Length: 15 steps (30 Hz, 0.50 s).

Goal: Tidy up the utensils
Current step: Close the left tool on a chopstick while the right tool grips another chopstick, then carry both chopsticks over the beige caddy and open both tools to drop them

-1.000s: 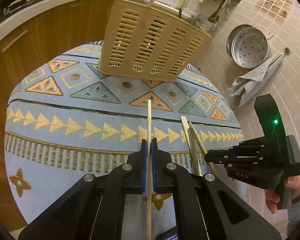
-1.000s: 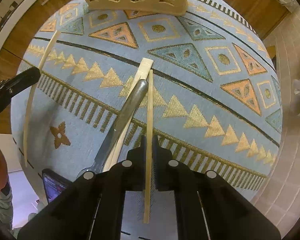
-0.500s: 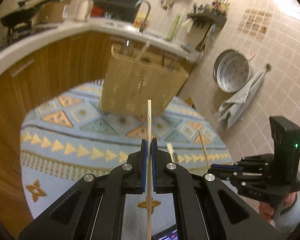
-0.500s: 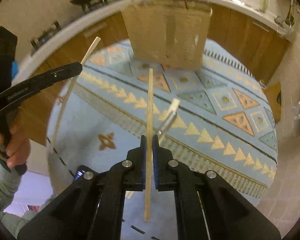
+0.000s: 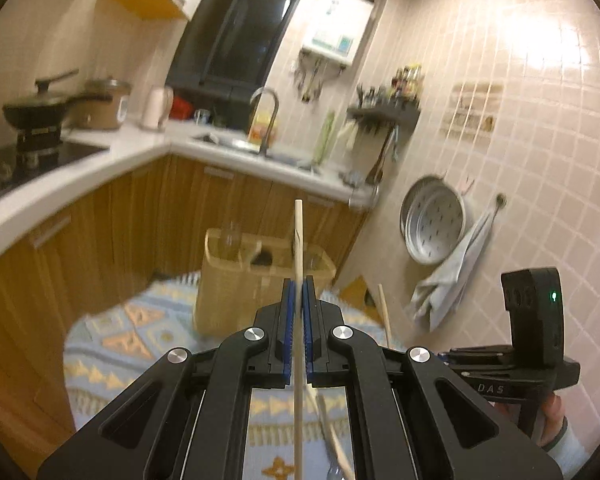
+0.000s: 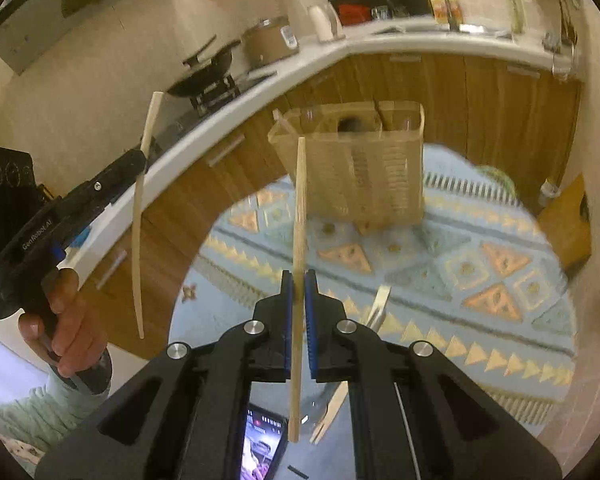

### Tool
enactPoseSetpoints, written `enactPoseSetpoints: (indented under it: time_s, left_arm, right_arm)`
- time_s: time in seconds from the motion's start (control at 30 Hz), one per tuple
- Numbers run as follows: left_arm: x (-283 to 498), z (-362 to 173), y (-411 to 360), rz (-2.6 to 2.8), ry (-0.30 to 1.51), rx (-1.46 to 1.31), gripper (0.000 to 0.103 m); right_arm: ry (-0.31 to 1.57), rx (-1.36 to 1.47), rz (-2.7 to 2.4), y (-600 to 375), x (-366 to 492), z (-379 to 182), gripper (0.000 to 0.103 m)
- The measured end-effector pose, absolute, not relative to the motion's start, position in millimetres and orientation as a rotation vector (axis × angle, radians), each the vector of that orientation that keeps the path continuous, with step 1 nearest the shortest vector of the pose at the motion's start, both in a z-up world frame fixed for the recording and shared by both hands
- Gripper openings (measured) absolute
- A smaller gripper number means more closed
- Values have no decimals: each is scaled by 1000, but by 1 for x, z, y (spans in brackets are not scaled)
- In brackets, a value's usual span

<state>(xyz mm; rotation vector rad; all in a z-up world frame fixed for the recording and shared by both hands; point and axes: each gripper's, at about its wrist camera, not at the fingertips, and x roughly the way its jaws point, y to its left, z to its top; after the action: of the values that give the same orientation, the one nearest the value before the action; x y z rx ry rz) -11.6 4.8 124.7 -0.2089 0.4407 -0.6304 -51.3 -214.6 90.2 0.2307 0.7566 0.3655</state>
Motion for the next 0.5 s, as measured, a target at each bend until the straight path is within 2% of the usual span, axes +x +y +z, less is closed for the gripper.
enactPoseSetpoints:
  time_s: [0.23,0.5]
  left_arm:
    - [-13,167,7,-641,299,-230,2]
    - [14,186,7,-656,169,-302,2]
  right_arm:
    - [614,228,351,-213,-51,135,4]
    - [390,199,312,-204,-28,174,4]
